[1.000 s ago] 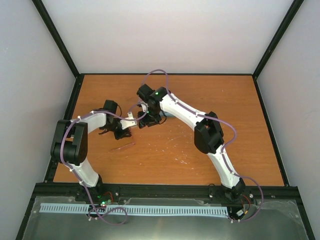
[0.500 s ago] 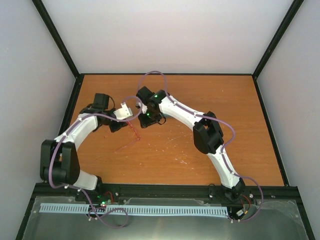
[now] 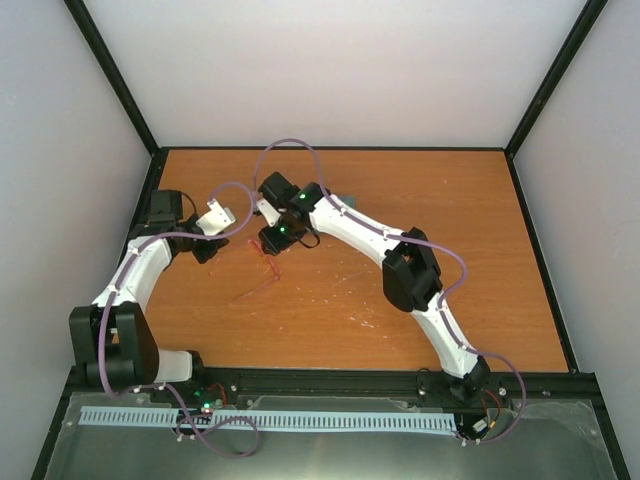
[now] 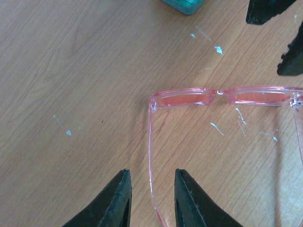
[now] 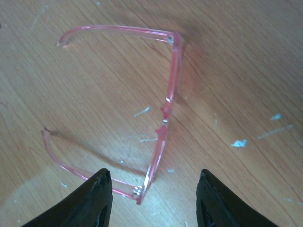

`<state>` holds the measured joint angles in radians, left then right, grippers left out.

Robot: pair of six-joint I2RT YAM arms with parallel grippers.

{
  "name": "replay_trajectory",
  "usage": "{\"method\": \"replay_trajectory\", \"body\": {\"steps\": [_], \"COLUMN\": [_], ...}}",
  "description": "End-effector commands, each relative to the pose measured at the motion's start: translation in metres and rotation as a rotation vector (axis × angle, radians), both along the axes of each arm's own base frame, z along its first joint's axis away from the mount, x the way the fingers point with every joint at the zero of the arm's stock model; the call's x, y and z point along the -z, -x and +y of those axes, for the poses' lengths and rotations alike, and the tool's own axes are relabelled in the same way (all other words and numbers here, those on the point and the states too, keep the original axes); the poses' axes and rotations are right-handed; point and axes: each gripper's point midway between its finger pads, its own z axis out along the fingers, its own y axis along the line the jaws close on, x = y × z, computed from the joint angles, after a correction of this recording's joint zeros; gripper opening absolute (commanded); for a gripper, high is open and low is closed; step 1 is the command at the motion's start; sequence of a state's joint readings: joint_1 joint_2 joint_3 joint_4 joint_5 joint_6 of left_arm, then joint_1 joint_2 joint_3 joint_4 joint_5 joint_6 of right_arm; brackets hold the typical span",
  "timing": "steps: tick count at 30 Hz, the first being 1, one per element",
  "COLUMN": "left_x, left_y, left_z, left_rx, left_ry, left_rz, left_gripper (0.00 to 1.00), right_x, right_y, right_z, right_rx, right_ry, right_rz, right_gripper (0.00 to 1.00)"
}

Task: Organize the sunglasses
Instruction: Pick up the sunglasses from the center of the board.

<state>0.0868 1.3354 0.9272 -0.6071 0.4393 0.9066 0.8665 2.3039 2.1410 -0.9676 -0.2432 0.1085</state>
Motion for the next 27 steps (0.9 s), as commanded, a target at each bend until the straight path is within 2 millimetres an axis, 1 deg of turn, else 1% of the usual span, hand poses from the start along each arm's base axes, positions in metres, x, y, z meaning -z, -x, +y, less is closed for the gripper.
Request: {"method": "replay_trajectory", "body": {"steps": [1, 4, 7, 16, 20, 25, 27], "left_x": [-0.006, -0.008, -0.01, -0.011, -0.013, -0.011, -0.01], "left_y": [0.001, 0.0, -0.002, 0.003, 0.004, 0.011, 0.012], "left_z": [0.003, 0.003, 0.004, 0.007, 0.01, 0.014, 0.014], "left_rx": [-0.02, -0.029, -0.037, -0.055, -0.076, -0.089, -0.094], "left_ry": [0.039, 0.043, 0.049, 0.059, 0.07, 0.068, 0.07], "left_rz": [-0.008, -0.018, -0.023, -0.033, -0.04, -0.039, -0.039], "left_gripper": [0.28, 0.27, 0.27, 0.27, 0.27, 0.27, 0.27], "right_x": [0.008, 0.018, 0.03, 0.057, 0.07, 0.076, 0.079], "right_y": [0.009, 0.014, 0.016, 0.013, 0.014, 0.009, 0.008], "right_z": [0.023, 0.032, 0.036, 0.036, 0.038, 0.041, 0.041], "right_rx": [-0.054, -0.065, -0.062, -0.051, -0.04, -0.03, -0.034], "right_ry": [-0.02, -0.007, 0.005, 0.055, 0.067, 0.067, 0.079], "right_rz": [0.003, -0.003, 0.002, 0.002, 0.014, 0.002, 0.0], "right_gripper": [0.49, 0.49, 0.48, 0.48, 0.45, 0.43, 0.4]}}
